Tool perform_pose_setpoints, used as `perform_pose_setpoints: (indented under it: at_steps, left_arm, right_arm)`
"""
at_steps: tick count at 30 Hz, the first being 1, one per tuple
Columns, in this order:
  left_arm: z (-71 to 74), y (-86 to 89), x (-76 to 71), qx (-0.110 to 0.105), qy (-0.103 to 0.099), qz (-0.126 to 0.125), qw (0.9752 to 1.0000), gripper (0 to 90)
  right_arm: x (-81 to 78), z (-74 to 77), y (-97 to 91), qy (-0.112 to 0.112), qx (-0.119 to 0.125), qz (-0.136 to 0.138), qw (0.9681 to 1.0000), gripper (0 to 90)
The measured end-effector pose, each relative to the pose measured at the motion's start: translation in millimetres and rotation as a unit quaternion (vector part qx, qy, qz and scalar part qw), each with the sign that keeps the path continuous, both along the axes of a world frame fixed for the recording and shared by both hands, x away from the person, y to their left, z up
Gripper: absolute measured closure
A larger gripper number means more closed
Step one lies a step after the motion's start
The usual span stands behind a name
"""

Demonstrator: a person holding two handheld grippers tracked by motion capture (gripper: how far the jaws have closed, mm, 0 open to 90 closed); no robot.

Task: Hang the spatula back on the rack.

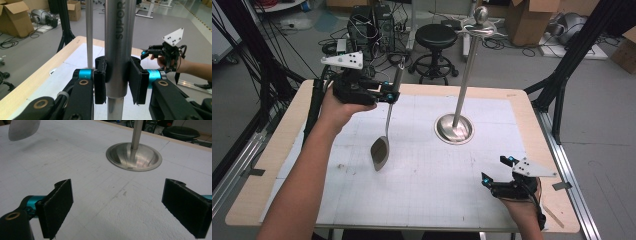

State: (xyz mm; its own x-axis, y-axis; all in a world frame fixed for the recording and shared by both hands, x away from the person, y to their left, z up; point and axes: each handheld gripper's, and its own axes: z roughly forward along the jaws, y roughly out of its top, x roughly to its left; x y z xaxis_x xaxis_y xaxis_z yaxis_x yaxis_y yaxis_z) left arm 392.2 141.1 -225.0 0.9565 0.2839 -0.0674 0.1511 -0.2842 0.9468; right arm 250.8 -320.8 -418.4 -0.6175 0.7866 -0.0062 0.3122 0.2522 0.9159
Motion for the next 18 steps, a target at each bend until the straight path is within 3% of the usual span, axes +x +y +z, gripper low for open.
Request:
perform_pose_setpoints:
  at_steps: [8,18]
  left_arm:
    - [8.1,-14.6,6.8,-0.017,0.009,-0.003,0.9998,69.0]
    - [18.9,-35.4,20.9,-0.019,0.014,-0.005,0.9997,69.0]
  right_arm:
    - [0.7,-1.3,-0.1,0.0,-0.001,0.004,1.0,8.6]
    - [1.3,-1.8,1.1,0.001,-0.001,0.006,1.0,8.6]
